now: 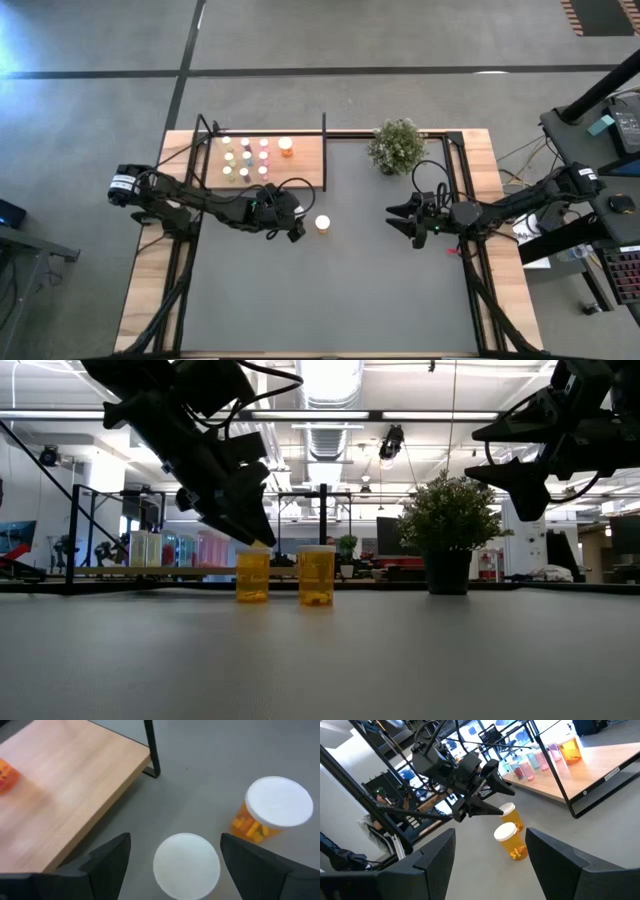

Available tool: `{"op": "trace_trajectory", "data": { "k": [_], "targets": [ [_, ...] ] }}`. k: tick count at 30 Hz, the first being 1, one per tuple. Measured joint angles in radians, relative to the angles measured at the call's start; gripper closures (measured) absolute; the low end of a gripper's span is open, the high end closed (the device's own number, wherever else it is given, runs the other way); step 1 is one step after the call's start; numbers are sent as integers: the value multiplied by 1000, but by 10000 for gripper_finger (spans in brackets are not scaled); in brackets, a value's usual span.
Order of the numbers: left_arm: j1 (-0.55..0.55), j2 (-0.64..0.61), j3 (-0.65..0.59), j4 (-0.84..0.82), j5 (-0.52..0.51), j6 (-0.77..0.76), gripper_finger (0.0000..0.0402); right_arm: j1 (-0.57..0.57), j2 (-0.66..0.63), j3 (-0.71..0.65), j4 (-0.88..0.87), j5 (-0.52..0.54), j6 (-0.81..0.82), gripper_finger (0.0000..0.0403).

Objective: Pick and place medicine bottles onto shelf by color
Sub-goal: Put the left orange pill bottle on the shelf aligned with the other orange pill bottle

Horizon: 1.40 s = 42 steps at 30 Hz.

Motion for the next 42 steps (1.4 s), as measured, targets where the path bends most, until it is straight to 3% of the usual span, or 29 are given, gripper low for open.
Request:
{"op": "trace_trajectory", "data": {
  "k": [9, 29, 42],
  "targets": [
    [0, 0, -2, -5, -28, -1, 77, 0, 0, 0, 0, 0, 0, 172],
    [0, -1, -95, 67, -26, -77, 76, 0, 0, 0, 0, 0, 0, 172],
    [0, 40, -93, 120, 47, -77, 167, 0, 0, 0, 0, 0, 0, 172]
  ]
}}
